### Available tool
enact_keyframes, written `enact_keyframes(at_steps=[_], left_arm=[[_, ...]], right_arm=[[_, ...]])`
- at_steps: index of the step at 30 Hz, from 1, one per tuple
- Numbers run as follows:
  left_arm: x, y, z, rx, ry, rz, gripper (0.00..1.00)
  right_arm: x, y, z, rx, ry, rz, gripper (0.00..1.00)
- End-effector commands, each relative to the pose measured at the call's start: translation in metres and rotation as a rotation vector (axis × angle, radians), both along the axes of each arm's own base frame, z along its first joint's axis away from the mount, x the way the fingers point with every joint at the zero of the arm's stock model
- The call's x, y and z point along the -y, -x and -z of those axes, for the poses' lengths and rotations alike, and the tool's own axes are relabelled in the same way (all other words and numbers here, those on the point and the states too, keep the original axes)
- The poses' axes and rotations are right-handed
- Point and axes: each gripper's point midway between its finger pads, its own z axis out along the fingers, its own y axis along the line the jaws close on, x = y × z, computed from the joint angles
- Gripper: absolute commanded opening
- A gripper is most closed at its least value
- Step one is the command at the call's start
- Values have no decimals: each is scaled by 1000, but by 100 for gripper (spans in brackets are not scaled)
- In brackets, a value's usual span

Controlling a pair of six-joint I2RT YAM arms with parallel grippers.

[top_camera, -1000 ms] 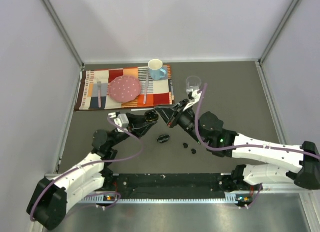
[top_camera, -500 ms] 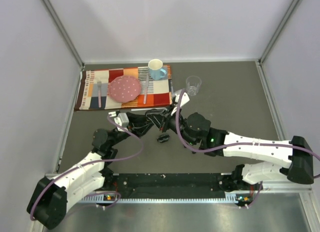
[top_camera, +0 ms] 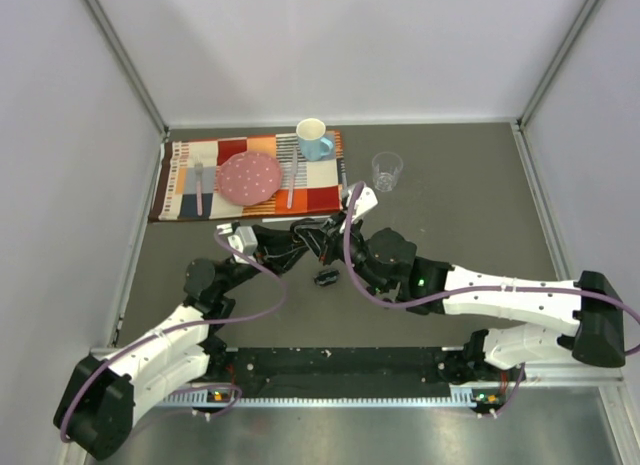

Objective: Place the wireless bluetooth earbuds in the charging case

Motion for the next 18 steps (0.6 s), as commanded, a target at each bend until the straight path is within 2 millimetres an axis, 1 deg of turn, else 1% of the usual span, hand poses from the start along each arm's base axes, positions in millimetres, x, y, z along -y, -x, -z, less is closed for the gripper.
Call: enact_keyframes(at_steps=[1,9,18], left_arm=[[-2,9,-33,93,62,19,0],[-3,9,-36,95,74,15,0],[-5,6,-40,99,91,-6,0]], right_arm=[[-2,-1,-12,25,-29,22,0],[-11,1,-8,7,-28,-5,0],[-9,4,3,-1,2,-1,0]])
